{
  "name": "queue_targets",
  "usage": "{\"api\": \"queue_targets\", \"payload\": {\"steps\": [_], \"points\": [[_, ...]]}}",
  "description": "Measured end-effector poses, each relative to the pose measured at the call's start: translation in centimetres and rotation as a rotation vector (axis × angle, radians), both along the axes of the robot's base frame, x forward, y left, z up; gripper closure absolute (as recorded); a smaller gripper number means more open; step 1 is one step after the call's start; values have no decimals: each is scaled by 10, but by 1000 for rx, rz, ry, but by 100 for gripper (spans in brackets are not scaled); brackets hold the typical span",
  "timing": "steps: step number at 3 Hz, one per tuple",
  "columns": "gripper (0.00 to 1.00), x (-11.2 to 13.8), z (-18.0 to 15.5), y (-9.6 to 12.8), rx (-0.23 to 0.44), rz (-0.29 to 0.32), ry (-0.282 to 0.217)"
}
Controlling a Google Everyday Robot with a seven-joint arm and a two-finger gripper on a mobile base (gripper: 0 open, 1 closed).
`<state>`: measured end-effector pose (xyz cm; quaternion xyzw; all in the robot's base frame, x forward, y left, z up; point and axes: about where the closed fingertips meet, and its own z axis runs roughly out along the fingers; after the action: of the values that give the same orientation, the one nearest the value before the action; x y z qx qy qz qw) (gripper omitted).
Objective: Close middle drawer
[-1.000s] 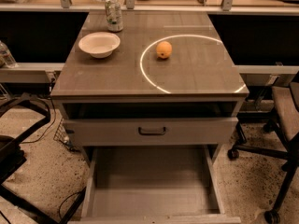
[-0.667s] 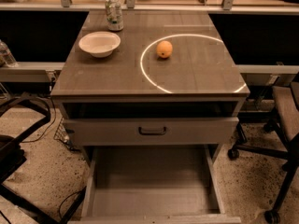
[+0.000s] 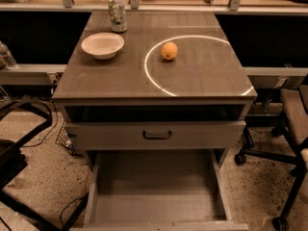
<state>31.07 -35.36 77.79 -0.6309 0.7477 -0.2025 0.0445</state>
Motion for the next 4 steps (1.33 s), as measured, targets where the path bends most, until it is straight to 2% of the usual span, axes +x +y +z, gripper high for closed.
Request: {"api": "queue_targets", "payload": {"steps": [1, 2, 3, 4], "points": [[32, -26, -97, 16, 25, -7, 40], [55, -48, -164, 26, 41, 15, 64], [78, -58, -217, 36, 76, 37, 95], [99, -56, -255, 48, 109, 63, 128]]}}
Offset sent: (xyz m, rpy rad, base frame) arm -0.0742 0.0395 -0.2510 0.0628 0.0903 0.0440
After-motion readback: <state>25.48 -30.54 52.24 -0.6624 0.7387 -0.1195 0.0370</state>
